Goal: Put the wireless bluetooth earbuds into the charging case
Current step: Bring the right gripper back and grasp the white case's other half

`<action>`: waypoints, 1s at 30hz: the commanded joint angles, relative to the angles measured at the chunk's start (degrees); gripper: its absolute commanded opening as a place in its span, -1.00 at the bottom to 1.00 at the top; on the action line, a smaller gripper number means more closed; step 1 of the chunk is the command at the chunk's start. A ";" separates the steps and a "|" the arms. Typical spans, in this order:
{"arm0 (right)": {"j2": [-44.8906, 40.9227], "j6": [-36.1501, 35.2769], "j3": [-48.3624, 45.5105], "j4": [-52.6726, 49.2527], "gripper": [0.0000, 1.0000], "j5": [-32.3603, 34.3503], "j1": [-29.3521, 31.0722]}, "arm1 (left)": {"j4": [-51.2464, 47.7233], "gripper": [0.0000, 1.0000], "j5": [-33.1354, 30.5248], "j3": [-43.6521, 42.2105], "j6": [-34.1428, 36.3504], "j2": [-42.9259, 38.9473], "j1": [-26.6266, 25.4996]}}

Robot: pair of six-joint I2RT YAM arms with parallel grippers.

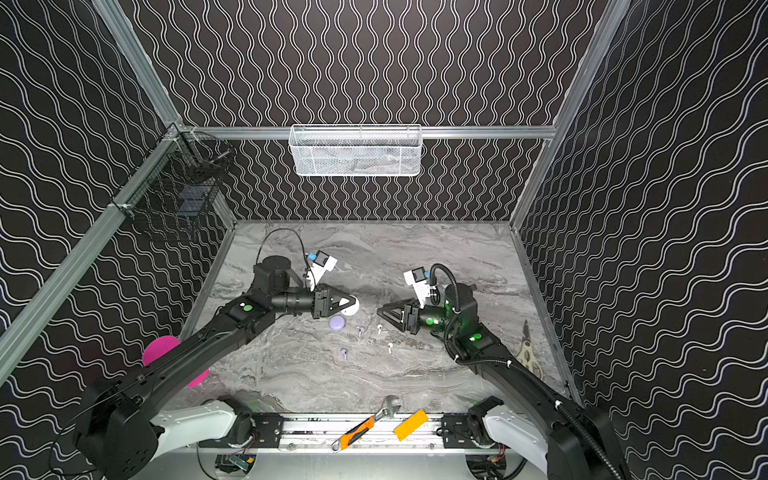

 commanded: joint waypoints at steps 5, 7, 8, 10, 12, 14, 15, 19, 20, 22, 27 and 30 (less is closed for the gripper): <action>3.38 11.17 -1.26 20.19 -0.12 -9.39 -0.07 | 5.13 -0.88 2.30 -0.95 -2.82 -0.55 0.04; 4.79 12.70 -1.54 23.04 -0.12 -10.32 -0.10 | 6.43 -0.88 2.96 -1.22 -3.87 -0.50 0.05; 5.51 13.41 -1.61 24.47 -0.12 -10.48 -0.10 | 6.96 -0.88 3.26 -1.28 -4.34 -0.39 -0.01; 6.87 14.18 -1.39 26.23 -0.13 -10.97 -0.03 | 7.15 -0.88 3.55 -1.22 -4.72 -0.36 -0.17; 7.90 14.37 -1.00 27.12 -0.15 -11.41 0.08 | 6.34 -0.87 3.09 -0.96 -4.06 -0.70 -0.51; 8.70 14.31 -0.67 27.61 -0.16 -11.77 0.26 | 5.17 -0.87 2.80 -0.57 -3.33 -1.01 -0.75; 9.03 13.99 -0.41 27.48 -0.16 -11.89 0.45 | 5.04 -0.86 2.87 -0.43 -3.23 -1.01 -0.90; 10.75 10.16 1.90 22.82 -0.18 -11.35 2.44 | 5.07 -0.86 3.33 -0.20 -3.49 -0.82 -1.42; 11.11 9.21 2.45 21.70 -0.18 -11.15 2.97 | 4.87 -0.85 3.25 -0.12 -3.47 -0.84 -1.73; 11.39 8.98 2.79 21.61 -0.18 -10.89 3.48 | 4.61 -0.85 3.07 0.05 -3.17 -0.73 -2.38; 12.58 9.77 2.79 23.69 -0.19 -11.04 3.68 | 4.32 -0.85 3.10 0.80 -2.97 -0.36 -3.42; 13.07 9.79 2.79 24.10 -0.20 -11.27 3.69 | 4.34 -0.85 3.16 1.18 -3.06 -0.37 -3.74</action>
